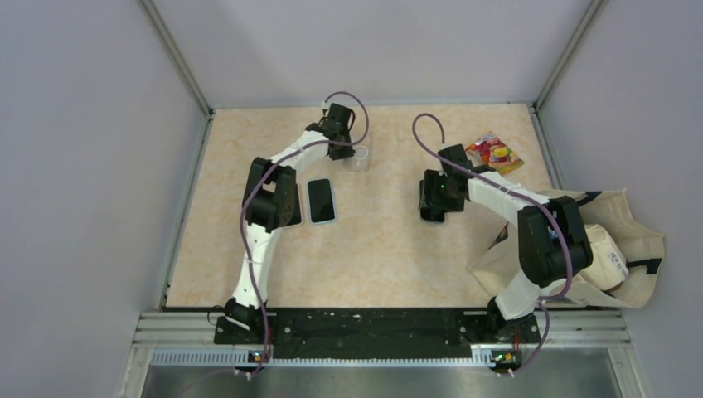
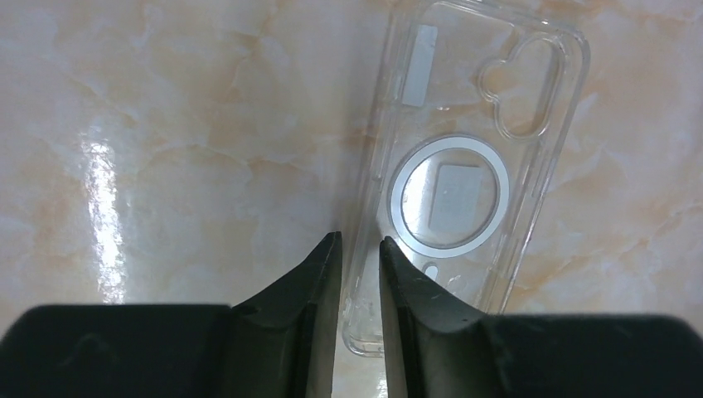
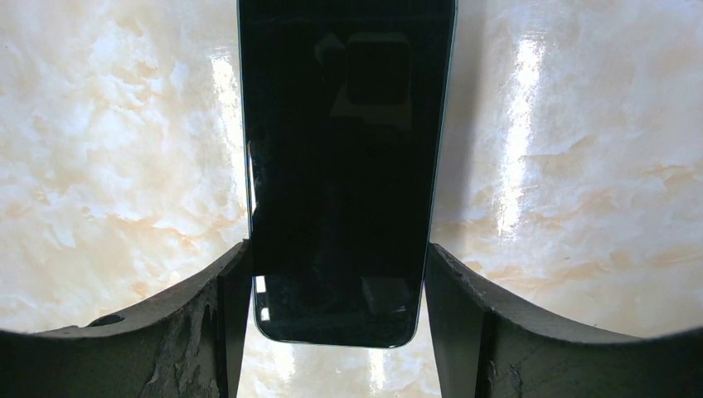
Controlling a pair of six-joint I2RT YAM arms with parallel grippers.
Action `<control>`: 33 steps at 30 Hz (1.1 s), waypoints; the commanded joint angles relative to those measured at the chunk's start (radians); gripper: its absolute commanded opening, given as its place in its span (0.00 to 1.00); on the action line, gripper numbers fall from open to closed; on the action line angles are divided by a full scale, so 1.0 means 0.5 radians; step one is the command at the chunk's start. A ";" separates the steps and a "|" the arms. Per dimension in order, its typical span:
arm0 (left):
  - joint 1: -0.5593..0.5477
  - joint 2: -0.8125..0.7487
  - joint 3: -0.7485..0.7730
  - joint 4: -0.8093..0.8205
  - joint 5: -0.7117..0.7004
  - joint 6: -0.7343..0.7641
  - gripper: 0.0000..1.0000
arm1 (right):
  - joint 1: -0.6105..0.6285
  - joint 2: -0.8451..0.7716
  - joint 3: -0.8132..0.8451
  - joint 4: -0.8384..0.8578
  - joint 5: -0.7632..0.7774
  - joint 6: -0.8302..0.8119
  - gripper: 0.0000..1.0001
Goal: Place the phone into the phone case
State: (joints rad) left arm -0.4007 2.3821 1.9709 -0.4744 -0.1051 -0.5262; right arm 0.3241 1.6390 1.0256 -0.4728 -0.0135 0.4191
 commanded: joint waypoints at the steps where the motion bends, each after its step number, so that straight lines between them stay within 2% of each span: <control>1: -0.064 0.072 0.038 -0.245 -0.098 -0.094 0.26 | 0.005 -0.100 0.029 0.039 -0.043 0.014 0.34; 8: -0.171 -0.113 -0.254 -0.318 -0.077 -0.208 0.01 | 0.004 -0.089 -0.012 0.077 -0.077 0.004 0.34; 18: -0.419 -0.805 -1.176 -0.088 -0.016 -0.362 0.00 | 0.016 -0.214 -0.176 0.161 -0.157 0.061 0.33; 23: -0.626 -1.122 -1.601 0.014 0.028 -0.535 0.00 | 0.077 -0.277 -0.255 0.202 -0.145 0.115 0.33; 33: -1.034 -1.442 -2.009 0.071 -0.117 -1.014 0.00 | 0.260 -0.531 -0.424 0.238 -0.059 0.297 0.33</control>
State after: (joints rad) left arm -0.8761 1.7237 1.0195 -0.4412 -0.1471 -0.8997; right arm 0.4152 1.4685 0.8268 -0.4046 -0.0650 0.5087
